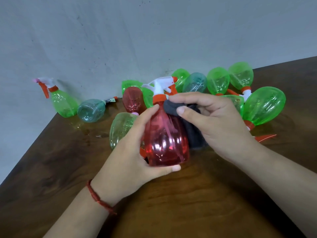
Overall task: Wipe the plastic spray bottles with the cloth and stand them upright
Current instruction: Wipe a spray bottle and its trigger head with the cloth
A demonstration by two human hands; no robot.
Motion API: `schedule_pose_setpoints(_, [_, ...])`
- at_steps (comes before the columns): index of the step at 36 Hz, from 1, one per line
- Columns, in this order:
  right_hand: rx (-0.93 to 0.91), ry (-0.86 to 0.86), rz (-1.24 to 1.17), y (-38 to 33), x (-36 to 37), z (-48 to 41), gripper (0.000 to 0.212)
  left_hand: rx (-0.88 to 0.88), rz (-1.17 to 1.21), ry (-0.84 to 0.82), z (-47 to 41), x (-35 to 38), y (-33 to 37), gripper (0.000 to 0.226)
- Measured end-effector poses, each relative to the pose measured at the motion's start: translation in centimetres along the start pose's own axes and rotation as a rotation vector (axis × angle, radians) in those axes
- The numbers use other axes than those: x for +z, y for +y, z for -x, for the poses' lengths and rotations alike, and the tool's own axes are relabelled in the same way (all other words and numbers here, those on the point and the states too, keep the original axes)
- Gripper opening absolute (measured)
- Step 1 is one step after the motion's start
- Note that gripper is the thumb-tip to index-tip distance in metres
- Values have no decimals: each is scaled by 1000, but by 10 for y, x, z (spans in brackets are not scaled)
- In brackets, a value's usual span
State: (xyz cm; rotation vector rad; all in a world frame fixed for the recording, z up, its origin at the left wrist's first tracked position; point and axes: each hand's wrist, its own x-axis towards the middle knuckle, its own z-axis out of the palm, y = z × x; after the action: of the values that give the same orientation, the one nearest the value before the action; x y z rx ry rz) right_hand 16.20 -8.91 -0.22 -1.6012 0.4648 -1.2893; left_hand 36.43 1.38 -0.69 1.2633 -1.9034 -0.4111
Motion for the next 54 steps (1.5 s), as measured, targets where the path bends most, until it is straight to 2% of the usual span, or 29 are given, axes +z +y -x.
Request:
schedule_pose_setpoints(6, [-43,-35,132,11,4,4,29,12,-144,99,1,11,-2,115])
schedule_pose_setpoints(16, [-119,-127,254,13,9,12,28,-149,26,434,-3,1,-7,115])
schedule_pose_setpoints(20, [-132,-107,252,13,10,14,28,-154,67,423,-3,0,-4,114])
schedule_pose_setpoints(30, [23,-4,-45,-4,6,4,26,5,178,182,3,11,10,122])
schedule_pose_setpoints(38, [-45,-9,175,1,7,7,29,-13,1,108,2,13,-1,117])
schedule_pose_setpoints(46, [-97,-41,239,3,7,8,29,28,-51,201,0,18,-5,109])
schedule_pose_setpoints(50, [-150,-46,292,5,8,12,28,-24,-25,311,0,16,-9,111])
schedule_pose_setpoints(54, [-193,-128,377,7,12,17,31,-110,60,419,-2,7,-9,111])
